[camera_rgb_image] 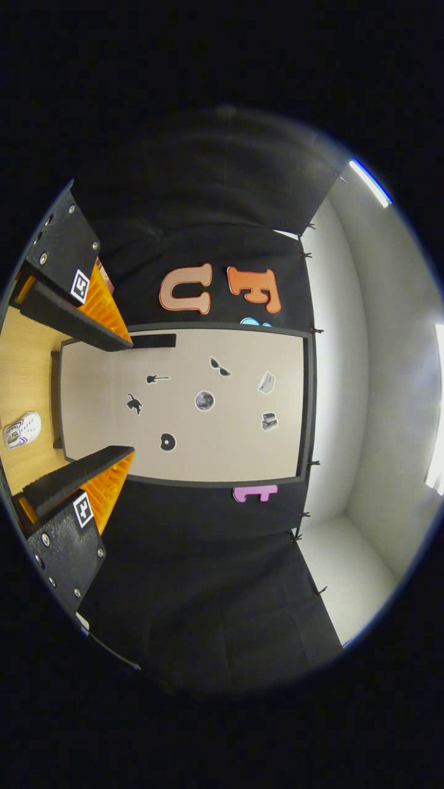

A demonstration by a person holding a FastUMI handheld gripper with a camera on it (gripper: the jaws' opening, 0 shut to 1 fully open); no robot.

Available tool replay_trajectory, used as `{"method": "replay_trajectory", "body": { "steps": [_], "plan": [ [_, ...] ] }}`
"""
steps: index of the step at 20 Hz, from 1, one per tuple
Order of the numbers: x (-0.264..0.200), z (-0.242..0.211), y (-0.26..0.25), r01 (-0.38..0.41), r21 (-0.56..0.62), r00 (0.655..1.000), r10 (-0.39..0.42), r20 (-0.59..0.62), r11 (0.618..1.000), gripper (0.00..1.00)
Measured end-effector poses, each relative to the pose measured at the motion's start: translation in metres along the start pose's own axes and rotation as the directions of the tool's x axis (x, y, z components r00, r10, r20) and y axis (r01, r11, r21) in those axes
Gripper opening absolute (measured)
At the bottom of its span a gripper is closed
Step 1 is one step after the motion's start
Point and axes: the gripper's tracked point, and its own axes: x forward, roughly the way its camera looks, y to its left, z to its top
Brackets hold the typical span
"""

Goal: Open the shoe cabinet door, grab the shoes and put them into the shoe cabinet, then close the shoe cabinet door.

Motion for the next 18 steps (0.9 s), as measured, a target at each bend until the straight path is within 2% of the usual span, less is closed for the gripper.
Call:
{"method": "replay_trajectory", "body": {
  "steps": [8, 18],
  "plan": [
    [0.074, -0.021, 0.056, -0.079, 0.022, 0.996, 0.08, -0.038, 0.997, 0.95],
    [0.186, -0.066, 0.096, -0.087, -0.027, 0.99, 0.083, -0.113, 0.996, 0.95]
  ]
}}
